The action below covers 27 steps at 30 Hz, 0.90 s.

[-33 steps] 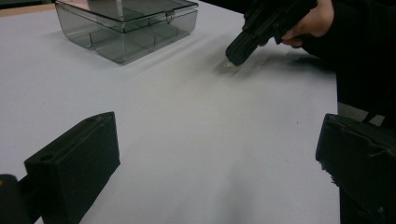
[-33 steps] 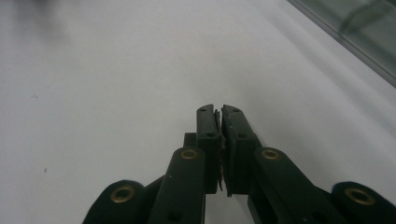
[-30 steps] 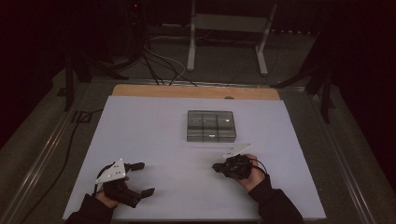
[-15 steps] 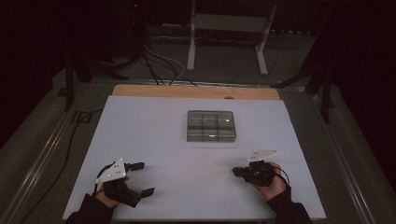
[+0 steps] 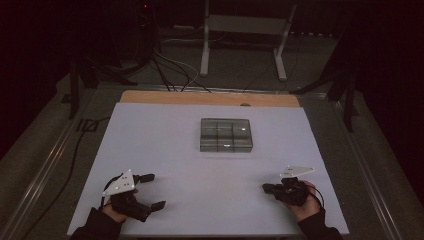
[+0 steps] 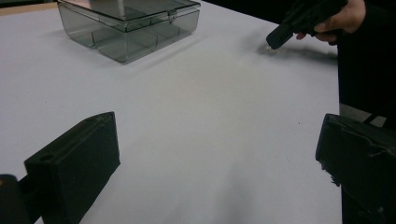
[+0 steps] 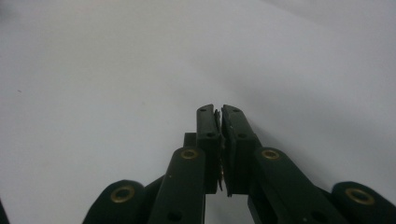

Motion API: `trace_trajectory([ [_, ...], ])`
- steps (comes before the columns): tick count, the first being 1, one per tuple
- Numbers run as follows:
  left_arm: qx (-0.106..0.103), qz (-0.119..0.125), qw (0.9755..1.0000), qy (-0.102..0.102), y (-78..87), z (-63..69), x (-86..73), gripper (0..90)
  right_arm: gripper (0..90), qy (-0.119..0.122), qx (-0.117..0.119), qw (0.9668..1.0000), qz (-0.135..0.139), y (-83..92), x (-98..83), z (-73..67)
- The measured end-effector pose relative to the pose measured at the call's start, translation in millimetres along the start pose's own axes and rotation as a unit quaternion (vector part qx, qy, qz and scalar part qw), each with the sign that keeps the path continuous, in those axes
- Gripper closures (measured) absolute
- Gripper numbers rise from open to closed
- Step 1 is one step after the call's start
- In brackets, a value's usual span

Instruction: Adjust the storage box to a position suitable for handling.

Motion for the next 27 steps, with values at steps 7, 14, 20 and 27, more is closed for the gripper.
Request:
trace_trajectory([
  [7, 0.001, 0.000, 1.0000, 0.001, -0.1, -0.2, 0.0, 1.4, 85.6, -0.014, -0.018, 0.9997, -0.007, 1.1, -6.2, 11.8],
  [14, 0.000, -0.002, 1.0000, 0.001, -0.3, 0.0, -0.4, 1.4, 85.2, -0.023, -0.024, 0.9994, -0.007, 1.6, -8.6, 17.3],
  [20, -0.001, -0.003, 1.0000, 0.002, -0.7, 0.2, -0.6, 1.4, 81.3, -0.028, -0.027, 0.9992, -0.003, 2.4, -8.0, 19.6],
  [27, 0.000, -0.003, 1.0000, -0.001, -0.7, 0.3, 0.6, 1.4, 66.1, -0.025, -0.031, 0.9987, 0.031, 10.5, 3.9, 19.6],
])
Point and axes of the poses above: each handheld gripper's, and its own axes: y roughly backward along the jaws, x roughly out of its top, z roughly to its right, the point moved 10 cm from there along -y, roughly forward along the jaws
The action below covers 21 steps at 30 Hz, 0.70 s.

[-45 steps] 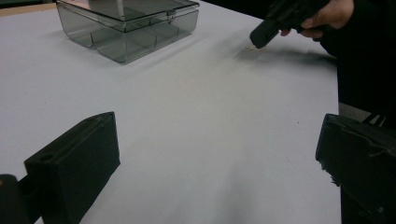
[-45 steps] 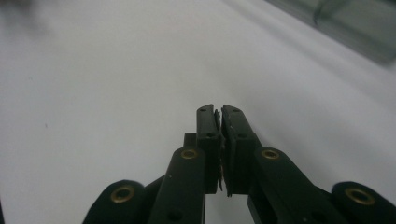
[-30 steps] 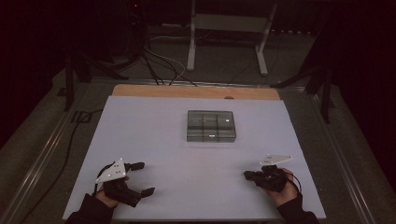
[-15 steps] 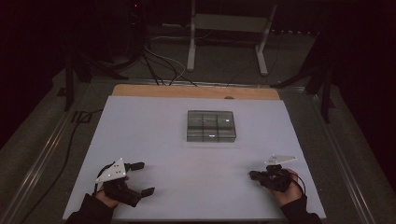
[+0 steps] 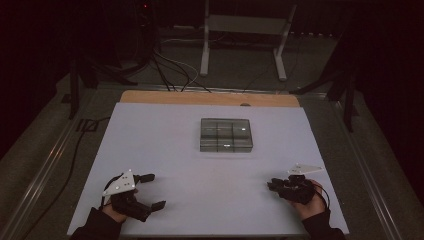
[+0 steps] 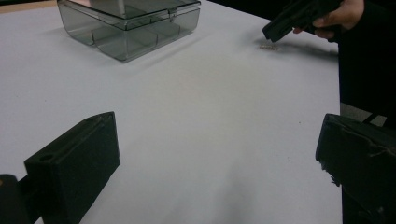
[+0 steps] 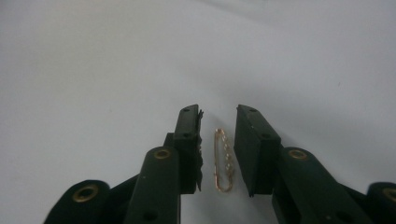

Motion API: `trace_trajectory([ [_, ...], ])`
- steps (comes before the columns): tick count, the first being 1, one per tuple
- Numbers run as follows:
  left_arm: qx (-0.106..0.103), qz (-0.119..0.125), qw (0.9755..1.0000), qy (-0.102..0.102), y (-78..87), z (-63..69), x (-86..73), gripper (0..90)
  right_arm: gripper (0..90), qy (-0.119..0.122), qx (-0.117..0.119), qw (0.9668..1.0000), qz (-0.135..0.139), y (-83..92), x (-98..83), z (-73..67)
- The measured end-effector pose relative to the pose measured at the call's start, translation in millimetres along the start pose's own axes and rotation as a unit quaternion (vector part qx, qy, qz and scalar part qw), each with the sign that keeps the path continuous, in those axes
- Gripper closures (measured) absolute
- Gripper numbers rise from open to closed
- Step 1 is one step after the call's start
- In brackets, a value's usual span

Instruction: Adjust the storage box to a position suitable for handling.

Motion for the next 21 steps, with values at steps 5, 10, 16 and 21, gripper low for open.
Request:
trace_trajectory([
  [5, 0.010, 0.012, 0.9998, 0.011, 0.8, -3.7, 7.7, 1.5, 63.8, 0.013, 0.004, 0.9997, 0.021, 2.5, 15.3, -3.3],
  [10, 0.005, 0.024, 0.9994, 0.023, 0.8, -13.4, 16.7, 1.5, 65.1, 0.025, 0.010, 0.9988, 0.041, -0.5, 34.7, -2.4],
  [16, -0.003, 0.022, 0.9997, -0.004, -14.2, -27.5, 29.3, 3.4, 75.9, 0.038, 0.000, 0.9985, 0.039, -15.6, 52.2, 7.7],
  [21, 0.003, 0.018, 0.9998, -0.010, -31.6, -47.1, 42.0, 5.3, 89.2, 0.041, -0.005, 0.9988, 0.025, -29.3, 61.5, 16.8],
])
Point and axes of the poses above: each handheld gripper's, and its own axes: y roughly backward along the jaws, x roughly out of its top, z roughly to its right, the point moved 10 cm from there along -y, roughly forward along the jaws
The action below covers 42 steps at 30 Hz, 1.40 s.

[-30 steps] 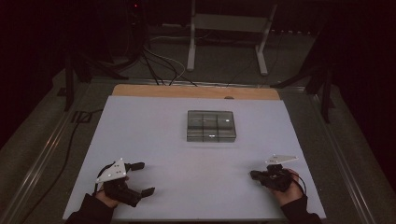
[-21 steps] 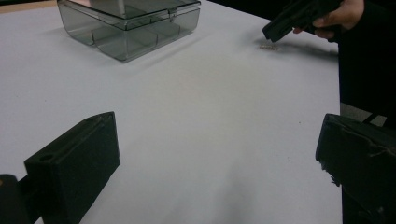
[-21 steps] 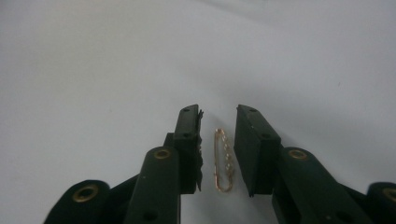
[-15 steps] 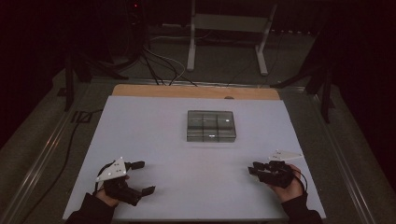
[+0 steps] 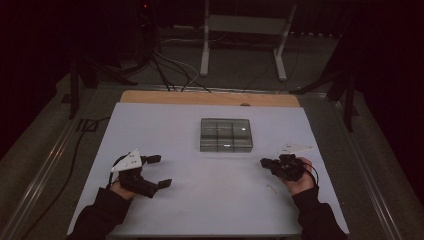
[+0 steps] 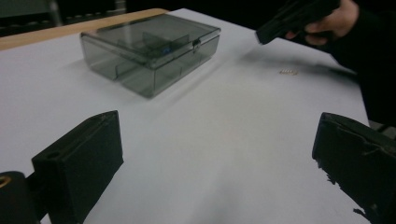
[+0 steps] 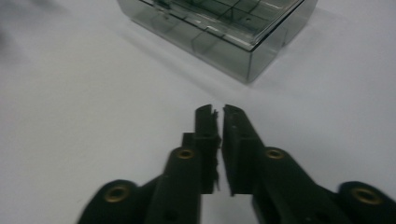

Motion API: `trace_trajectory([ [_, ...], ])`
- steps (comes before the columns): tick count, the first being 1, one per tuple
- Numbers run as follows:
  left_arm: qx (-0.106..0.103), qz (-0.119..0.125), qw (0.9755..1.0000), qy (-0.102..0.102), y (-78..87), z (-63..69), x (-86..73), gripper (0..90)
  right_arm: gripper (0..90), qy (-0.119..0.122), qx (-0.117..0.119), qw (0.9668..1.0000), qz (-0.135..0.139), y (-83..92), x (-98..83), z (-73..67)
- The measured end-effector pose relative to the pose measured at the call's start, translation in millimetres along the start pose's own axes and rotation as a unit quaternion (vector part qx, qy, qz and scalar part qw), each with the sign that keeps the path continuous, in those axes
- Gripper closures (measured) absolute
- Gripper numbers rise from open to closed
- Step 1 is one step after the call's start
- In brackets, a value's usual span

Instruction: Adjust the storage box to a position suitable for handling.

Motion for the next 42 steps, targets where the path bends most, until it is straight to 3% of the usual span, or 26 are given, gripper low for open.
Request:
trace_trajectory([
  [2, -0.009, -0.009, 0.9999, 0.009, -7.3, -6.0, 2.2, 8.7, 89.3, 0.003, -0.002, 1.0000, -0.005, -6.1, 2.9, 4.0],
  [4, -0.002, -0.030, 0.9995, 0.007, -15.8, -13.7, 0.7, 11.1, 89.4, 0.004, -0.002, 0.9999, -0.011, -12.2, 5.2, 7.9],
  [8, 0.019, -0.057, 0.9981, 0.012, -32.2, -31.9, -1.0, 24.8, 89.5, 0.002, -0.005, 0.9998, -0.017, -22.9, 9.5, 16.0],
  [10, 0.027, -0.064, 0.9975, 0.015, -39.5, -41.1, -0.5, 30.4, 89.5, -0.001, -0.004, 0.9998, -0.017, -27.5, 11.0, 19.7],
  [12, 0.033, -0.069, 0.9970, 0.014, -46.9, -50.3, 0.8, 43.0, 89.5, -0.006, -0.004, 0.9998, -0.020, -32.1, 11.4, 23.6],
  [15, 0.042, -0.078, 0.9960, 0.009, -58.4, -64.8, 2.9, 54.4, 89.5, -0.013, -0.002, 0.9997, -0.022, -39.0, 12.5, 29.2],
  [19, 0.049, -0.084, 0.9952, 0.009, -77.1, -82.6, 6.9, 65.8, 89.5, -0.021, -0.004, 0.9995, -0.024, -47.4, 14.1, 36.4],
  [21, 0.046, -0.081, 0.9955, 0.013, -87.3, -90.3, 10.6, 65.9, 89.6, -0.023, -0.004, 0.9994, -0.026, -50.9, 15.4, 38.8],
  [23, 0.056, -0.088, 0.9943, 0.023, -100.2, -104.6, 15.5, 68.7, 89.5, -0.025, -0.003, 0.9993, -0.028, -54.4, 16.4, 40.4],
  [26, 0.064, -0.095, 0.9933, 0.020, -110.6, -115.9, 18.3, 74.1, 89.5, -0.027, -0.001, 0.9992, -0.028, -59.0, 17.9, 41.8],
  [30, 0.081, -0.132, 0.9879, 0.002, -129.4, -136.1, 14.3, 82.6, 89.6, -0.029, 0.001, 0.9992, -0.026, -62.0, 20.0, 43.2],
  [33, 0.081, -0.143, 0.9864, -0.001, -141.9, -146.9, 13.6, 90.0, 89.6, -0.035, 0.004, 0.9991, -0.023, -62.3, 21.5, 43.8],
  [38, 0.072, -0.141, 0.9874, -0.006, -159.4, -157.4, 18.0, 90.0, 89.6, -0.041, 0.011, 0.9989, -0.019, -63.0, 22.7, 44.1],
  [42, 0.069, -0.133, 0.9884, -0.020, -169.4, -162.5, 25.6, 90.0, 89.6, -0.045, 0.017, 0.9987, -0.019, -65.4, 22.8, 42.4],
])
Point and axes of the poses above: each handheld gripper's, and its own axes: y roughly backward along the jaws, x roughly out of its top, z roughly to its right, the point moved 10 cm from there along -y, roughly forward along the jaws
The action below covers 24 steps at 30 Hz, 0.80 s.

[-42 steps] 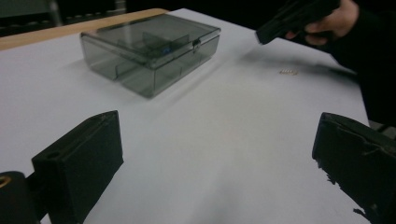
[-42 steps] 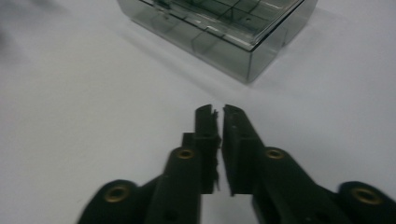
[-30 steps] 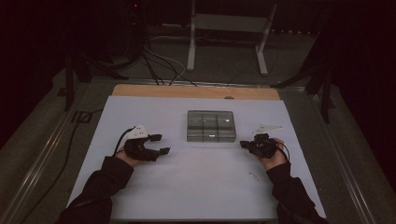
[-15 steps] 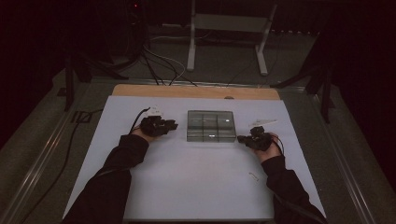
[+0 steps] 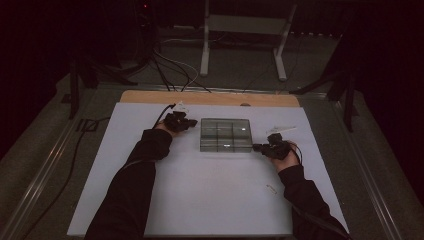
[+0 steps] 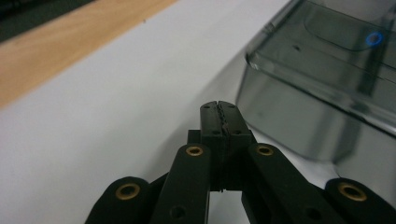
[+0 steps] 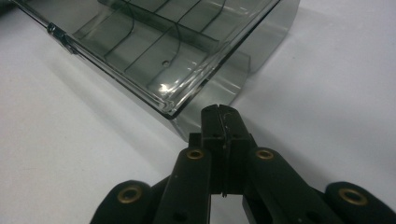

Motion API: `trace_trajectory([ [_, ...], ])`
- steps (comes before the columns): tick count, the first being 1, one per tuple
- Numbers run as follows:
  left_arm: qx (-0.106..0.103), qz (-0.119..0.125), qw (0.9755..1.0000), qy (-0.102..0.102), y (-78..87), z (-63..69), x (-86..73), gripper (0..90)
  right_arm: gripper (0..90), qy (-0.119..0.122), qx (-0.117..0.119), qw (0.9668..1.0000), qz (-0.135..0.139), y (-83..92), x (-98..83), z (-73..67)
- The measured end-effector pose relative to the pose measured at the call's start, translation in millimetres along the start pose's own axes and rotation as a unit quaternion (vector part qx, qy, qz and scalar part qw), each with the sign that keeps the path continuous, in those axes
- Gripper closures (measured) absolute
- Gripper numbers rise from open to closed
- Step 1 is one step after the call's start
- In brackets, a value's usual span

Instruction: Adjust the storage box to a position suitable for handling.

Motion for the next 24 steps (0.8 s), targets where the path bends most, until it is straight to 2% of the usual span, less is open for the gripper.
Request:
trace_trajectory([
  [4, -0.007, -0.010, 0.9998, -0.013, -6.2, 1.0, 3.6, 90.0, 89.6, -0.005, 0.005, 1.0000, 0.000, -1.4, -0.5, 0.0],
  [8, -0.014, -0.005, 0.9996, -0.023, -9.1, 4.1, 6.8, 90.0, 89.6, -0.006, 0.007, 1.0000, -0.001, -2.2, -1.1, 0.4],
  [19, -0.018, -0.008, 0.9997, -0.013, -8.6, 4.4, 7.0, 90.0, 89.7, -0.005, 0.007, 0.9999, -0.007, -1.6, -0.7, -0.1],
  [24, -0.025, -0.019, 0.9993, -0.022, -2.1, 6.6, 3.3, 90.0, 89.7, -0.001, 0.008, 0.9999, -0.012, 1.6, -1.8, -2.8],
])
Point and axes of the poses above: each handheld gripper's, and its own axes: y roughly backward along the jaws, x roughly out of its top, z roughly to its right, the point moved 10 cm from there along -y, roughly forward along the jaws
